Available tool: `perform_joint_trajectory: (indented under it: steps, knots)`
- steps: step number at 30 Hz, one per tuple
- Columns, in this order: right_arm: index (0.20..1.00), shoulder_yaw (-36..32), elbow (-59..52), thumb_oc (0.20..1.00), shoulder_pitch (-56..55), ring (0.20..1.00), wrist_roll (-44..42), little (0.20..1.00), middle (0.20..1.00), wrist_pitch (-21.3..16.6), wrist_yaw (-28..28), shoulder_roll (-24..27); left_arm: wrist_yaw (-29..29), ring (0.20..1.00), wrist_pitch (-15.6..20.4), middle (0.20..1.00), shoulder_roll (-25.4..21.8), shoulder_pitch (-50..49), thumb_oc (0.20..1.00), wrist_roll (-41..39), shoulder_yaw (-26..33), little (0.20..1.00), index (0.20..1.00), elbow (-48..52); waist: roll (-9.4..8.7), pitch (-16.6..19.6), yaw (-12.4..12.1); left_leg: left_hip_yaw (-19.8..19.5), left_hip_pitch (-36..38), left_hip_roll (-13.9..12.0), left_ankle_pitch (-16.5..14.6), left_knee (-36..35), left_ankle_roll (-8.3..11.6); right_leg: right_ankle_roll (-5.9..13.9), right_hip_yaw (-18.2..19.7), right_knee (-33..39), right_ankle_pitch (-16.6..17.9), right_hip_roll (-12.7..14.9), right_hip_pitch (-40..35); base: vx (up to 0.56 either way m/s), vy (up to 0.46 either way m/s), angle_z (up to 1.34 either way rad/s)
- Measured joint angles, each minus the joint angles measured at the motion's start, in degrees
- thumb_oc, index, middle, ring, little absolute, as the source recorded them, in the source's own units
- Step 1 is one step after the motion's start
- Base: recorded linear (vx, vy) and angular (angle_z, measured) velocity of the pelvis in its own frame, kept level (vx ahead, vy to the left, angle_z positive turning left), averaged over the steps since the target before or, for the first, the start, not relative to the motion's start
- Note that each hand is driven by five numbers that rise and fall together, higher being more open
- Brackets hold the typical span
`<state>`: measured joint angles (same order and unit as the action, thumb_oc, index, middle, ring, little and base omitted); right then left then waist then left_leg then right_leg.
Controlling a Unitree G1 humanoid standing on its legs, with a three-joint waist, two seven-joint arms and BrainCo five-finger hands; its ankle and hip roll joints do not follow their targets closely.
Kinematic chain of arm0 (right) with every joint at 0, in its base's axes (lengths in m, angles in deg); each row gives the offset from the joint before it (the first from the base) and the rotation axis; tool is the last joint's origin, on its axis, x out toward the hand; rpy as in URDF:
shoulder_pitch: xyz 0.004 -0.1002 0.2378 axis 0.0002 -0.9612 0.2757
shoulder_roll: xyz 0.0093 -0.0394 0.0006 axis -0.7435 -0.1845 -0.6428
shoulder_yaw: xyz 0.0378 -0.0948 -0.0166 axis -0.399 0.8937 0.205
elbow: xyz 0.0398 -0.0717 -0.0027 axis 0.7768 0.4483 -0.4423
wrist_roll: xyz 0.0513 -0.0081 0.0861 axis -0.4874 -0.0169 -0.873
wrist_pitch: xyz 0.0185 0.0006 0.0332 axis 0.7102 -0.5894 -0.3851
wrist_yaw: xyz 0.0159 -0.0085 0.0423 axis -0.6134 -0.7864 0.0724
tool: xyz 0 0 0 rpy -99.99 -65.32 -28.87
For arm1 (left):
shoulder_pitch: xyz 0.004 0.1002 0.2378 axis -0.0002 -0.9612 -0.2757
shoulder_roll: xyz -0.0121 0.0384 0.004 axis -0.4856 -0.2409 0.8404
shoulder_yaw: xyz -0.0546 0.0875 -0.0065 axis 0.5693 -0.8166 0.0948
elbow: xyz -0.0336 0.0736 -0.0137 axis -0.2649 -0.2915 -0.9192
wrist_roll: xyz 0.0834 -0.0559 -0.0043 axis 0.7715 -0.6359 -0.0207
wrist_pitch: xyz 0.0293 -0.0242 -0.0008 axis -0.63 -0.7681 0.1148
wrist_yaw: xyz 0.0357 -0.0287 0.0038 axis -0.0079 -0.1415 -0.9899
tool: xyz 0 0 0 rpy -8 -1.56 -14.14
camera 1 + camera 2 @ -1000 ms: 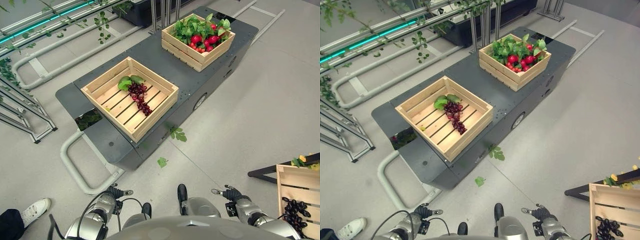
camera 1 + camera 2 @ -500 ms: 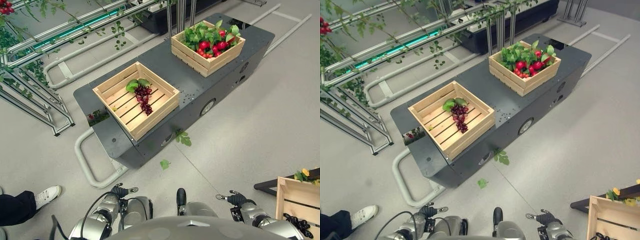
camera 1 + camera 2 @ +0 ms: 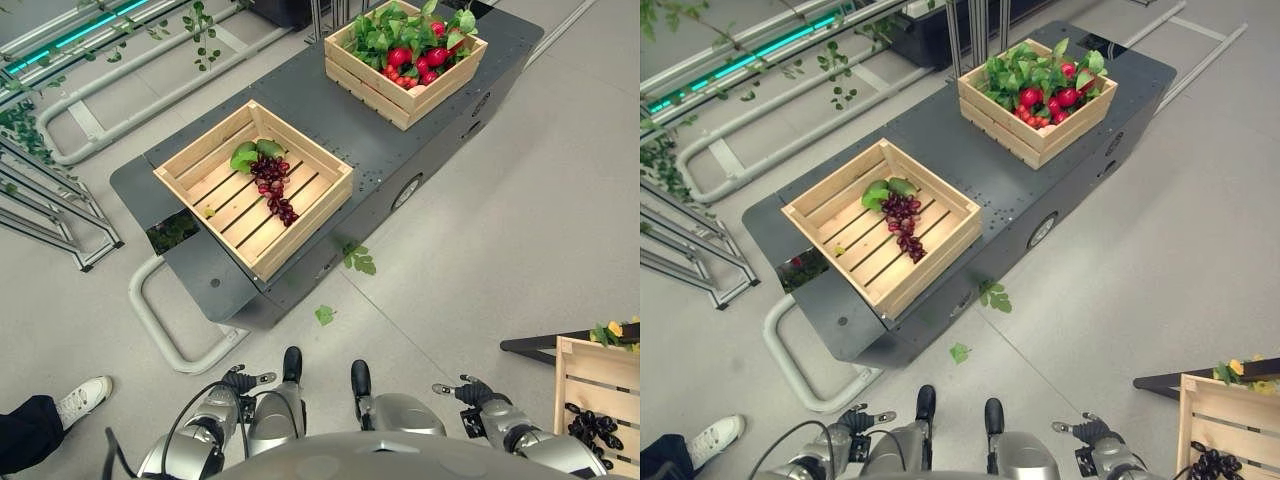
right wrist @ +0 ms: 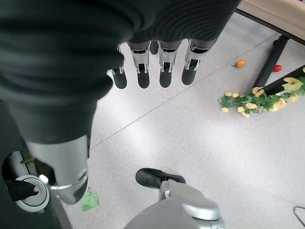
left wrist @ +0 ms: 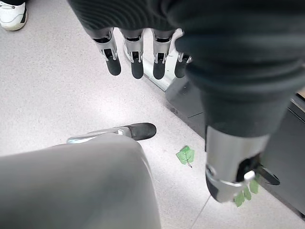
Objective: Pick up the fruits from the basket on one side to the basket on the other side
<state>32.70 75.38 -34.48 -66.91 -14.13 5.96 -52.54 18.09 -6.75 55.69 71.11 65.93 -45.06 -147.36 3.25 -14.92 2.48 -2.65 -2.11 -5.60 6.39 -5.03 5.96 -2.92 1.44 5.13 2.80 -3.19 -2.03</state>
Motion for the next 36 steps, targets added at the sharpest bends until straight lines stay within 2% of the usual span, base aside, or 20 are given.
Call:
perform_joint_trajectory:
  steps: [1,4,7,8,9,10,12,18,20,21,22,25,27,31,33,36]
  knots:
    - [1.0,-0.05,0.02,1.0,-0.17,1.0,-0.03,1.0,1.0,-0.01,-0.11,-0.49,-0.05,1.0,0.06,1.0,-0.3,-0.15,1.0,0.01,-0.03,1.0,1.0,0.68,-0.74,0.11,-0.42,1.0,0.16,1.05,0.04,0.0,-0.83,0.98,0.74,0.04,0.19,1.1,0.22,0.07,0.187,-0.25]
    - [1.0,-0.24,-0.2,1.0,0.8,1.0,-0.03,1.0,1.0,-0.06,-0.16,-1.55,-0.33,1.0,0.05,1.0,-0.85,0.31,1.0,0.02,-0.01,1.0,1.0,1.55,-1.25,0.23,-0.37,3.39,0.78,3.81,-0.99,-0.02,-3.23,3.56,1.58,0.04,-0.44,4.04,0.37,0.07,0.186,-0.28]
    - [1.0,-0.14,-0.76,1.0,1.73,1.0,0.02,1.0,1.0,-0.05,-0.2,-2.93,-0.62,1.0,0.07,1.0,-1.62,-0.44,1.0,0.02,0.0,1.0,1.0,1.8,-1.86,0.49,-0.79,6.41,1.36,4.36,-1.72,-0.02,-4.37,4.65,2.71,-0.09,-0.16,5.03,1.63,0.0,0.104,-0.6]
    - [1.0,0.16,-1.56,1.0,1.91,1.0,0.09,1.0,1.0,-0.11,-0.26,-3.56,-0.76,1.0,0.02,1.0,-2.11,-0.64,1.0,0.02,0.0,1.0,1.0,1.88,-2.4,0.81,-1.77,9.03,1.4,4.33,-2.07,-0.03,-4.57,5.29,2.46,-0.07,0.09,5.57,2.88,-0.03,0.071,-1.02]
    - [1.0,0.44,-2.04,1.0,2.24,1.0,0.12,1.0,1.0,-0.1,-0.3,-4.11,-0.95,1.0,0.03,1.0,-2.55,-0.77,1.0,0.02,0.03,1.0,1.0,2.17,-3.03,0.98,-2.59,11.44,1.35,4.21,-2.4,-0.02,-4.77,6.0,-0.17,-0.05,0.66,6.75,4.24,-0.02,0.062,-1.14]
    - [1.0,1.16,-2.45,1.0,2.37,1.0,0.2,1.0,1.0,-0.1,-0.32,-4.45,-1.18,1.0,0.02,1.0,-2.95,-0.82,1.0,0.02,0.09,1.0,1.0,2.19,-3.53,1.23,-2.7,12.19,1.15,4.23,-2.67,-0.04,-4.68,6.76,-2.61,0.12,1.68,7.54,4.61,0.03,0.068,-0.74]
    - [1.0,1.27,-2.58,1.0,2.09,1.0,0.23,1.0,1.0,-0.05,-0.31,-4.47,-1.19,1.0,0.08,1.0,-3.01,-0.64,1.0,0.01,0.08,1.0,1.0,2.83,-3.87,1.46,-1.74,11.63,1.01,4.18,-2.93,-0.04,-4.55,6.48,-3.55,0.07,1.67,7.39,4.45,0.04,0.054,-0.05]
    - [1.0,1.28,-2.75,1.0,0.18,1.0,0.23,1.0,1.0,-0.04,0.02,-2.96,-1.51,1.0,0.88,1.0,-3.18,-0.26,1.0,-0.48,0.09,1.0,1.0,8.79,-4.77,2.03,-1.9,11.17,0.52,3.96,-2.72,0.0,-4.4,5.91,-4.24,0.08,1.99,7.08,4.76,-0.02,0.006,0.05]
    - [1.0,1.25,-3.21,1.0,0.1,1.0,0.23,1.0,1.0,-0.12,0.54,-2.36,-1.91,1.0,1.85,1.0,-4.22,-1.68,1.0,-1.25,0.13,1.0,1.0,14.8,-4.78,2.03,-1.99,10.72,-0.1,4.1,-2.46,0.01,-4.47,5.9,-4.53,0.07,2.0,7.18,5.19,-0.1,-0.027,0.13]
    - [1.0,1.17,-4.91,1.0,-0.3,1.0,0.23,1.0,1.0,-0.16,0.86,-2.19,-2.32,1.0,1.56,1.0,-5.69,-3.7,1.0,-2.86,0.56,1.0,1.0,23.26,-4.82,2.01,-1.94,10.28,-0.7,4.11,-2.21,0.0,-4.44,5.91,-4.86,0.07,2.01,7.17,5.56,-0.09,-0.028,0.17]
    - [1.0,1.1,-6.53,1.0,-0.98,1.0,0.24,1.0,1.0,-0.54,1.23,-1.97,-2.47,1.0,3.06,1.0,-7.25,-5.74,1.0,-3.59,0.65,1.0,1.0,30.26,-4.87,1.98,-2.04,10.12,-1.25,4.06,-2.05,0.0,-4.37,5.88,-5.03,0.08,2.04,7.13,5.94,-0.07,-0.031,0.15]
    - [1.0,1.07,-7.91,1.0,-1.05,1.0,0.24,1.0,1.0,-0.8,1.39,-1.79,-3.1,1.0,5.48,1.0,-9.81,-7.71,1.0,-5.88,4.08,1.0,1.0,38.22,-4.76,1.93,-2.14,9.95,-1.53,3.91,-1.9,0.0,-4.27,5.95,-5.21,0.19,2.01,7.04,6.15,-0.05,-0.04,0.04]
    - [1.0,0.75,-8.95,1.0,-1.18,1.0,0.24,1.0,1.0,-1.22,1.35,-1.37,-3.4,1.0,5.8,1.0,-11.46,-9.71,1.0,-7.42,6.61,1.0,1.0,42.31,-4.6,1.78,-2.06,9.96,-1.66,3.82,-1.88,-0.01,-4.21,6.14,-5.2,0.37,1.88,6.98,6.31,-0.04,-0.034,-0.02]
    - [1.0,0.04,-8.81,1.0,-1.54,1.0,0.25,1.0,1.0,-1.22,1.22,0.26,-4.6,1.0,6.66,1.0,-13.37,-10.0,1.0,-9.19,9.17,1.0,1.0,45.4,-3.41,0.6,-2.4,9.92,-1.77,3.72,-1.79,-0.01,-4.09,6.14,-5.2,0.4,1.88,6.88,6.42,-0.04,-0.031,0.0]
    - [1.0,0.02,-8.79,1.0,-1.51,1.0,0.25,1.0,1.0,-1.21,1.15,0.27,-5.17,1.0,6.88,1.0,-14.07,-9.64,1.0,-9.61,9.44,1.0,1.0,47.36,-3.24,-0.61,-3.37,9.8,-1.91,3.55,-1.67,-0.01,-3.92,6.13,-5.21,0.39,1.89,6.66,6.56,-0.04,-0.028,0.0]
    - [1.0,0.01,-8.37,1.0,-1.15,1.0,0.23,1.0,1.0,-1.22,1.01,0.2,-5.58,1.0,7.26,1.0,-13.68,-8.97,1.0,-13.07,10.34,1.0,1.0,50.17,-3.31,-1.62,-3.37,9.66,-2.75,3.3,-1.42,0.0,-3.75,5.84,-5.24,0.36,2.09,6.35,7.31,0.0,0.0,0.0]
